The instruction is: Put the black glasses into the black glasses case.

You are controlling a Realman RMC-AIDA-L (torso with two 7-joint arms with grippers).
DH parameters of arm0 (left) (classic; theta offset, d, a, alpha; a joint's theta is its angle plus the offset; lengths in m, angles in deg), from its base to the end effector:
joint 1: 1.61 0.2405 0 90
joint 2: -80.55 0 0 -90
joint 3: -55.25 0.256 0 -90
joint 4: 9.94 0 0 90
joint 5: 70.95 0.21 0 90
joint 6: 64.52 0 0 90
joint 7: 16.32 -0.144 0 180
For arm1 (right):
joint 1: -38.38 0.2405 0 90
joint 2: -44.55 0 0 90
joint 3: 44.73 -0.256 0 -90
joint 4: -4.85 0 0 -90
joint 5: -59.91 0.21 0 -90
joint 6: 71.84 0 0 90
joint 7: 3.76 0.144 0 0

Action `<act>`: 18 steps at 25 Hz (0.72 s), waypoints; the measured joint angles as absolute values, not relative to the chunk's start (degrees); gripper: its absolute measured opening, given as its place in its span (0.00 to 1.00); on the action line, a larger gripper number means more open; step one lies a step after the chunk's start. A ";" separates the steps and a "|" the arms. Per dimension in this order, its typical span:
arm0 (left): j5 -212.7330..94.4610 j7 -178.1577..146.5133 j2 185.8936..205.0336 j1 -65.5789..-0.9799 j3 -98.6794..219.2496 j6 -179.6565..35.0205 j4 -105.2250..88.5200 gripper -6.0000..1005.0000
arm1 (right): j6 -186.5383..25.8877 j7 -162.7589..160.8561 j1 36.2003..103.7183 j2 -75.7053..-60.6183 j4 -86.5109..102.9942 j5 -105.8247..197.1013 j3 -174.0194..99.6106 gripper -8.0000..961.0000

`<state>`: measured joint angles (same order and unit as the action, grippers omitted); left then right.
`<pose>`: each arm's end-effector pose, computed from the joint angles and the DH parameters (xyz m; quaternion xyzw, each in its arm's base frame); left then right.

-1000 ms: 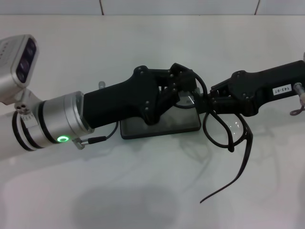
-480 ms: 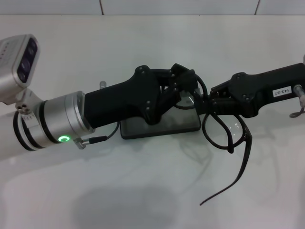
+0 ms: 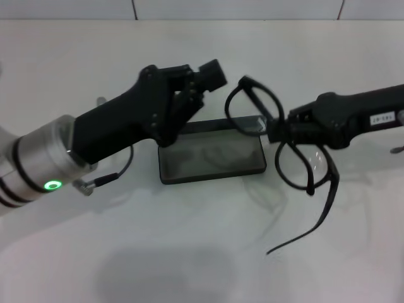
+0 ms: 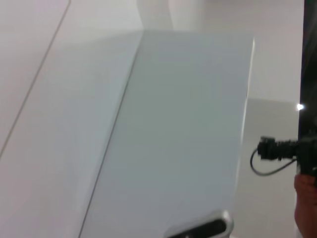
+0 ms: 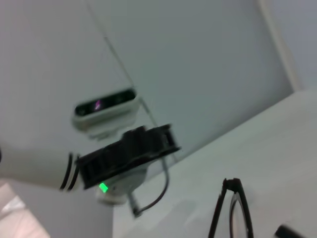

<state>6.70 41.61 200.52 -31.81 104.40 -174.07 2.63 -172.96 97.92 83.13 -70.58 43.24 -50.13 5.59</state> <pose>-0.2120 0.2793 -0.0140 -0.8102 -0.1328 -0.5648 0.0835 0.1590 0.3585 0.0093 0.9478 -0.2143 -0.2250 0.0720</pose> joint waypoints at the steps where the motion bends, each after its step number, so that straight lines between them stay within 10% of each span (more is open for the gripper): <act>1: 6.49 41.65 200.51 -31.45 104.35 -174.50 2.67 0.05 | -172.73 98.05 82.88 -70.41 42.97 -49.41 5.07 0.13; 11: 5.31 41.57 200.35 -27.93 104.34 -174.98 2.90 0.05 | -170.37 97.80 82.35 -68.61 33.94 -42.11 -13.77 0.14; 18: 10.66 41.50 200.45 -30.20 104.69 -172.33 2.37 0.05 | -164.70 92.79 83.26 -71.57 27.48 -31.62 -14.18 0.14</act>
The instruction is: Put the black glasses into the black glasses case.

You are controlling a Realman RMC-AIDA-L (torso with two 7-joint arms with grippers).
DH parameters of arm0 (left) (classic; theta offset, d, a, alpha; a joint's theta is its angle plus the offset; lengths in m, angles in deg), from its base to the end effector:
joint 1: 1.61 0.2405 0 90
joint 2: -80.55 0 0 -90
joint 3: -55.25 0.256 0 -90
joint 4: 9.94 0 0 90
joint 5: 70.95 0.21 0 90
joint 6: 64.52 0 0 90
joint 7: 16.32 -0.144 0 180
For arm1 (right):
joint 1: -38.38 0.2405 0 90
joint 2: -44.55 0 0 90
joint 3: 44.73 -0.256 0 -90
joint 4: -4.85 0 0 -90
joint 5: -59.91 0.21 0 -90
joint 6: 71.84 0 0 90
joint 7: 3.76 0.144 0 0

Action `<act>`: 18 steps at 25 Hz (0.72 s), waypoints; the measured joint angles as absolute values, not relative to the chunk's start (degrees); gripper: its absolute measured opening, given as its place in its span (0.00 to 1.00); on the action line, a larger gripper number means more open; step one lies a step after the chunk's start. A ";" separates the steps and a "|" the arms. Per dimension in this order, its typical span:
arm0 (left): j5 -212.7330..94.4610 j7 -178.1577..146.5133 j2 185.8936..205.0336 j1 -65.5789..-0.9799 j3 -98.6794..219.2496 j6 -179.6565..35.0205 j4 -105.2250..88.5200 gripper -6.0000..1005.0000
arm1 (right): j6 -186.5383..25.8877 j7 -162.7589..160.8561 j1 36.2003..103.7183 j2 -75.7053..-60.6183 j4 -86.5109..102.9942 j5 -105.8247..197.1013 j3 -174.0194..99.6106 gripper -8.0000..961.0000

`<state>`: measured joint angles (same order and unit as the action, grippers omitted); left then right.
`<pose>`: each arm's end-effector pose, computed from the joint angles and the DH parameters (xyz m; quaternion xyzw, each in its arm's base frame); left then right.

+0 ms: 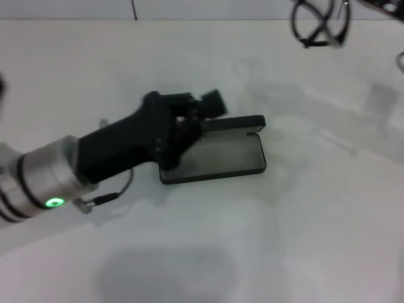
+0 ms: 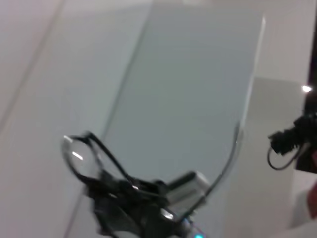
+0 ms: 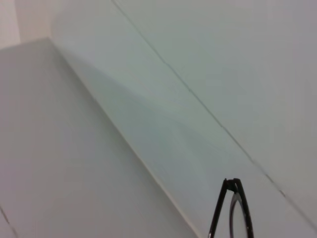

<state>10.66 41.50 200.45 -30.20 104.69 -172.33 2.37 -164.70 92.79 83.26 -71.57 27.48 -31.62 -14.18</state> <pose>-0.2234 0.2697 -0.0242 -0.8273 -0.1547 -0.5348 0.0745 0.1660 0.3935 0.0367 -0.8005 0.3099 0.5102 0.0532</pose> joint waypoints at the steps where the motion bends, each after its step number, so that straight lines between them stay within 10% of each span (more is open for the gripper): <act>1: 11.22 41.49 200.54 -30.94 104.75 -172.12 2.07 0.05 | -164.08 91.12 84.32 -71.61 25.12 -30.97 -13.80 0.14; 18: 10.51 40.54 201.03 -37.11 105.37 -171.89 -1.34 0.06 | -158.06 73.16 91.69 -71.64 9.57 -30.31 -9.73 0.15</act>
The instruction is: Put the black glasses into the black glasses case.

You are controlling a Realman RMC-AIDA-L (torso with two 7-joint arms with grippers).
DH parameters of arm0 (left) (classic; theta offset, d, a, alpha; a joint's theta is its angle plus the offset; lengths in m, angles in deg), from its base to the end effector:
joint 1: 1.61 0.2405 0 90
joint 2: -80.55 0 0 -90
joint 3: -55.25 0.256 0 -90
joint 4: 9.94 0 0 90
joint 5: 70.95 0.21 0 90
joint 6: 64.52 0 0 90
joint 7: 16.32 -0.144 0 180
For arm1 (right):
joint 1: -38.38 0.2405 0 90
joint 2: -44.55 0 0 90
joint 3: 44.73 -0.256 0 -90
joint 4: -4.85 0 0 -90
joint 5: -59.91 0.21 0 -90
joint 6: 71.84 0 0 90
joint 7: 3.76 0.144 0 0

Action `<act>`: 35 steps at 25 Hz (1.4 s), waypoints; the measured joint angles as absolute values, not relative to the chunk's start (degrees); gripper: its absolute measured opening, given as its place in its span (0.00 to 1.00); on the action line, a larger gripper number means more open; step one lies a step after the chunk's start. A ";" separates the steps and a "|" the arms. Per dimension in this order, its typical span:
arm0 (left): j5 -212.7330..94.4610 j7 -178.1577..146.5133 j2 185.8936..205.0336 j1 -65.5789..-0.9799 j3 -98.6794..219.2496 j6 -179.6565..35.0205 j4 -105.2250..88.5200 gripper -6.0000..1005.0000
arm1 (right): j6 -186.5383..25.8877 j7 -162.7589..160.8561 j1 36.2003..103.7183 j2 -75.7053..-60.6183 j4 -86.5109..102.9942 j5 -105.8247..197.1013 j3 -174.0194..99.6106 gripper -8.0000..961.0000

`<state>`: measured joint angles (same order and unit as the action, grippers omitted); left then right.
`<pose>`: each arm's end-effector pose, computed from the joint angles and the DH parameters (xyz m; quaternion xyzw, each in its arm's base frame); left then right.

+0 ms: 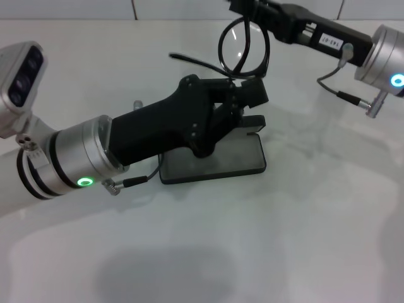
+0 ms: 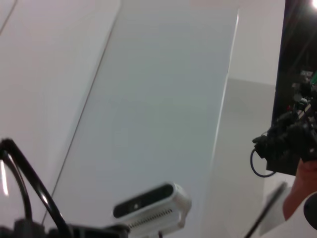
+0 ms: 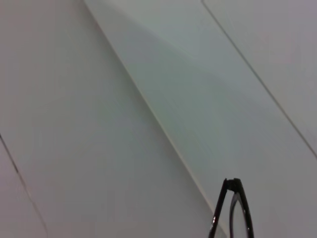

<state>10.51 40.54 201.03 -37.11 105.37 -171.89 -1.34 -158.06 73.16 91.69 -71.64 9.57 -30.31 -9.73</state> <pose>-0.1915 0.2862 -0.0365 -0.8296 -0.1310 -0.5416 0.0342 0.1342 0.3939 -0.0301 -0.8384 0.2606 0.4760 0.0514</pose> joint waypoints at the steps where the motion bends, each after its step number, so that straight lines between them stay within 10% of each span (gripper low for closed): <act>1: 10.42 40.55 201.04 -37.12 105.28 -171.90 -1.34 0.06 | -158.14 73.04 91.58 -71.64 9.55 -30.33 -9.31 0.15; 35: 10.45 40.64 200.95 -37.30 105.30 -170.46 -1.33 0.07 | -165.42 69.17 86.20 -71.39 18.74 -30.42 6.71 0.16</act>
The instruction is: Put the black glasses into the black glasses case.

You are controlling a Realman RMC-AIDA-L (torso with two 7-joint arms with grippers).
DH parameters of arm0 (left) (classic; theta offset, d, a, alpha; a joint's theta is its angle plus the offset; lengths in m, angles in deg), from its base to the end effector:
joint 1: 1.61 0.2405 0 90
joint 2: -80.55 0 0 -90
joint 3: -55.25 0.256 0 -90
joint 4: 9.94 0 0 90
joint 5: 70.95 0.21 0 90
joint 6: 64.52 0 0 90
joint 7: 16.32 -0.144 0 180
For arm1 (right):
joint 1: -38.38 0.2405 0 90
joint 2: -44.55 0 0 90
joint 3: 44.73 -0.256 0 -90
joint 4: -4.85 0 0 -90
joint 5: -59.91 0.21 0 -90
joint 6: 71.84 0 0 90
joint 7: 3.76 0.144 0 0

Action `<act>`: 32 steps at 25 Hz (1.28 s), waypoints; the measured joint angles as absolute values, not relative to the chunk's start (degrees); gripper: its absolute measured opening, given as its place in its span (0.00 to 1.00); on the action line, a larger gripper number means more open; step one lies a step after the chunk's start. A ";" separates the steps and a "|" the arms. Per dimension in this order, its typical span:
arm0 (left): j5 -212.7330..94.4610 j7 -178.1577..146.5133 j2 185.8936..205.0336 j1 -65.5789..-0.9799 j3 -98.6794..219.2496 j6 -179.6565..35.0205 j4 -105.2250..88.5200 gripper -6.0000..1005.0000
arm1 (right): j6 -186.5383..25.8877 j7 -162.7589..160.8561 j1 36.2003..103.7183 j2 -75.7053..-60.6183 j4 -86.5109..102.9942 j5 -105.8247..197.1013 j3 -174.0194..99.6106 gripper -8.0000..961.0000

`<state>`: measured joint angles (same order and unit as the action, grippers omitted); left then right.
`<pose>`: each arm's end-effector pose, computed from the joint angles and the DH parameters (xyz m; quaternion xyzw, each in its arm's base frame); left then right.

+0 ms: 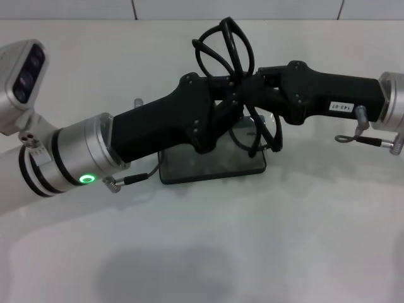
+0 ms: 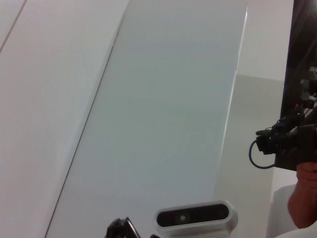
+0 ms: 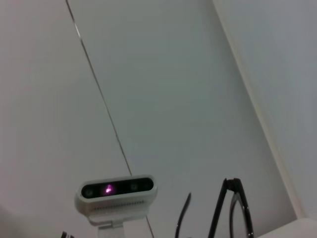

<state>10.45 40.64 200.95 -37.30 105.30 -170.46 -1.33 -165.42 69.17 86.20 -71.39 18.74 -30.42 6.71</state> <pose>-0.1924 0.2898 -0.0378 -0.8329 -0.1359 -0.5348 0.0419 0.1543 0.3590 -0.0314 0.9059 -0.1517 -0.3953 0.0053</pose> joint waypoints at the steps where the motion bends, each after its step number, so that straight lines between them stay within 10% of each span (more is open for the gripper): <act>1: 10.45 40.64 200.95 -37.31 105.34 -170.46 -1.33 0.07 | -165.43 69.18 86.20 -71.39 18.85 -30.43 7.02 0.16; 32: 5.22 46.36 199.47 -27.58 104.90 -177.87 4.97 0.15 | -165.57 70.50 83.78 -69.03 30.76 -34.45 11.08 0.18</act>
